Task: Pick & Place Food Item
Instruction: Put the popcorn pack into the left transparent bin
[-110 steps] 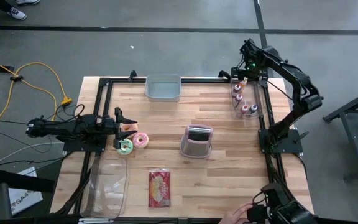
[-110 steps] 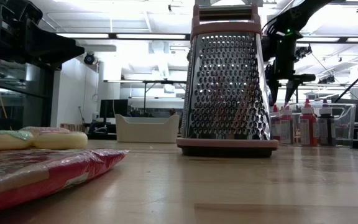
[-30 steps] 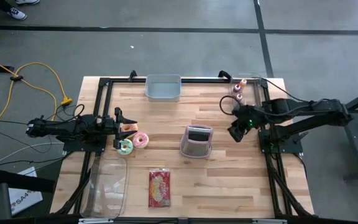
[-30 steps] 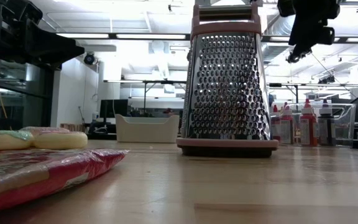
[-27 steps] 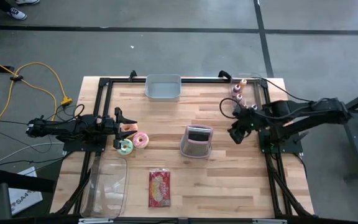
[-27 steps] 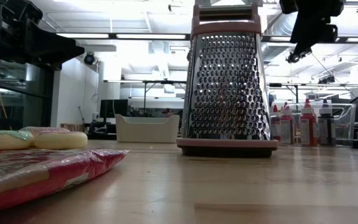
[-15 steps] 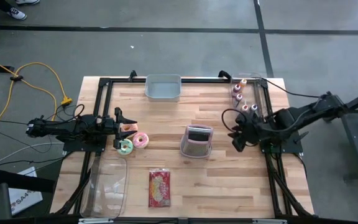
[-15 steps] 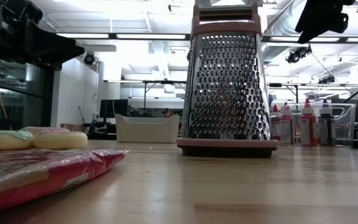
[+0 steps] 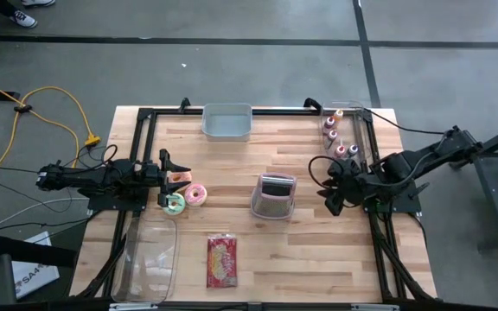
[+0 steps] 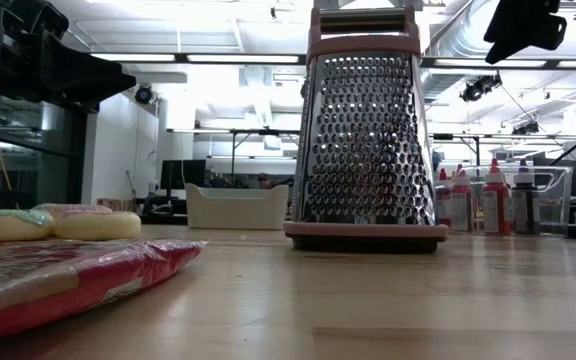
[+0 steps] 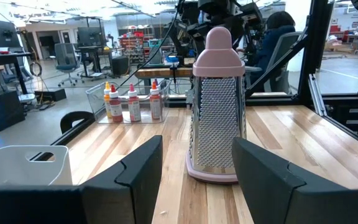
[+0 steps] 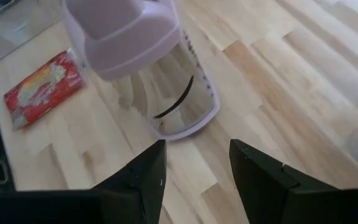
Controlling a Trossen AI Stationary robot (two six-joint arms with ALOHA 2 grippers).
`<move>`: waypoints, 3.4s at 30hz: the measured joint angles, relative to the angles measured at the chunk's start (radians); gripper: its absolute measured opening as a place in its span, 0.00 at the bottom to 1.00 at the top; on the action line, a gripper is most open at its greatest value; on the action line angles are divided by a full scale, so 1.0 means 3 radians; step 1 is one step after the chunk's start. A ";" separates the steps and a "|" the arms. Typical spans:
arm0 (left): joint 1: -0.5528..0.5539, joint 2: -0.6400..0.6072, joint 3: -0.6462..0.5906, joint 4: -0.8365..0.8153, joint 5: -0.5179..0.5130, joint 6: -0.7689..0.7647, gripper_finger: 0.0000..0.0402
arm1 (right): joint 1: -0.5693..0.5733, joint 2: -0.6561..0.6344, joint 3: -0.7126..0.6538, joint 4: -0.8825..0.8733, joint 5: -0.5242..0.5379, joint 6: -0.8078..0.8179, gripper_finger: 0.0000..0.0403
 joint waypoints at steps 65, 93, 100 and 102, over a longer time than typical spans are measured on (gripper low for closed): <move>-0.0001 0.0001 -0.0001 0.0000 0.0000 0.0000 0.47 | 0.0013 0.0001 0.0000 0.0383 -0.1539 -0.0066 0.41; -0.0001 0.0000 -0.0001 0.0013 0.0000 -0.0207 0.47 | 0.0012 0.0001 0.0000 0.0381 -0.1539 -0.0066 0.41; 0.0000 0.0000 -0.0001 0.0011 0.0000 -0.0443 0.47 | 0.0012 0.0001 0.0000 0.0381 -0.1539 -0.0066 0.41; 0.0000 0.0000 -0.0001 0.0011 0.0001 -0.0511 0.47 | 0.0013 0.0001 0.0000 0.0381 -0.1539 -0.0066 0.41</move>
